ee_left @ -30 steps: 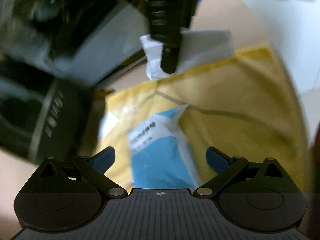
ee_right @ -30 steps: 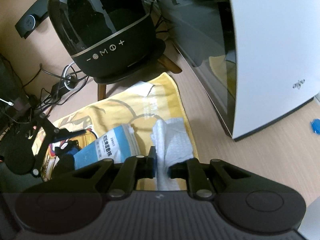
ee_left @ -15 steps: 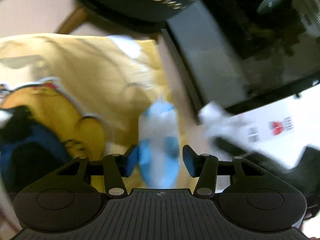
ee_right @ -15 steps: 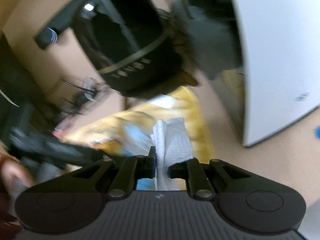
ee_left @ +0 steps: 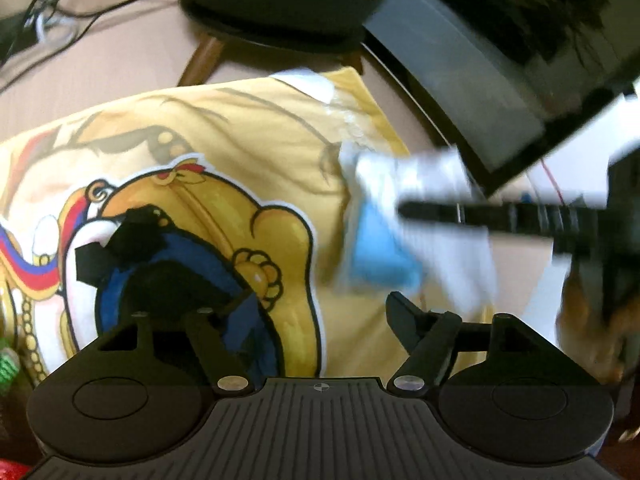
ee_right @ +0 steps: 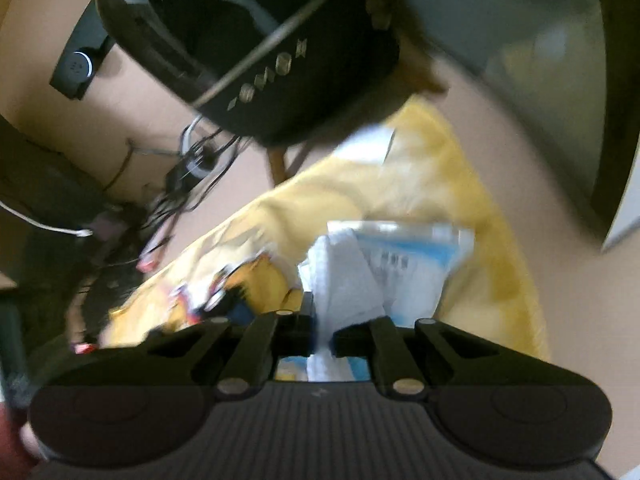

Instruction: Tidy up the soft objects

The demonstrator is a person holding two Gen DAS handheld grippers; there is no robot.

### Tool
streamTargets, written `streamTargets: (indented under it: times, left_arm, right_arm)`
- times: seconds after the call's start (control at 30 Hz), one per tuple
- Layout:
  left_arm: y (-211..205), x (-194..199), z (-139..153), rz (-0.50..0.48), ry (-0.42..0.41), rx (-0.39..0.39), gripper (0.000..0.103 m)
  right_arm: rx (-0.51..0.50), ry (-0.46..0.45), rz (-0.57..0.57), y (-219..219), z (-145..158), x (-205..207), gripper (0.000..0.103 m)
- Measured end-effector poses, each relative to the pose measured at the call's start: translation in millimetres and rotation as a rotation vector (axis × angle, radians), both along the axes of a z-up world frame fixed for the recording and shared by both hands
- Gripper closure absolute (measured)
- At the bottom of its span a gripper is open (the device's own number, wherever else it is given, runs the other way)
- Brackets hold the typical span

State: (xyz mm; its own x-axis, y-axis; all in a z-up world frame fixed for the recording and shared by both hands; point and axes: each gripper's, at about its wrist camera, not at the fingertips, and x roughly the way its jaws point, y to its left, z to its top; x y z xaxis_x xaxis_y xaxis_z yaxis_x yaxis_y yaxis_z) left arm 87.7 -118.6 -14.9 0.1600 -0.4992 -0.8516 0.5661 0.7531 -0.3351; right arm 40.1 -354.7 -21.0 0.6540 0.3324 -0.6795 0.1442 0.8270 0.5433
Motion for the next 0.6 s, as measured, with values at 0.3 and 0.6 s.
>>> streamTargets:
  times: [0.3, 0.6]
  left_arm:
    - [-8, 4, 2, -0.012, -0.062, 0.022, 0.009]
    - [-6, 34, 12, 0.076, -0.051, -0.033, 0.008]
  right_arm:
    - [-0.369, -0.021, -0.045, 5, 0, 1, 0.094]
    - [-0.144, 0.032, 0.173, 41, -13, -32, 0.094]
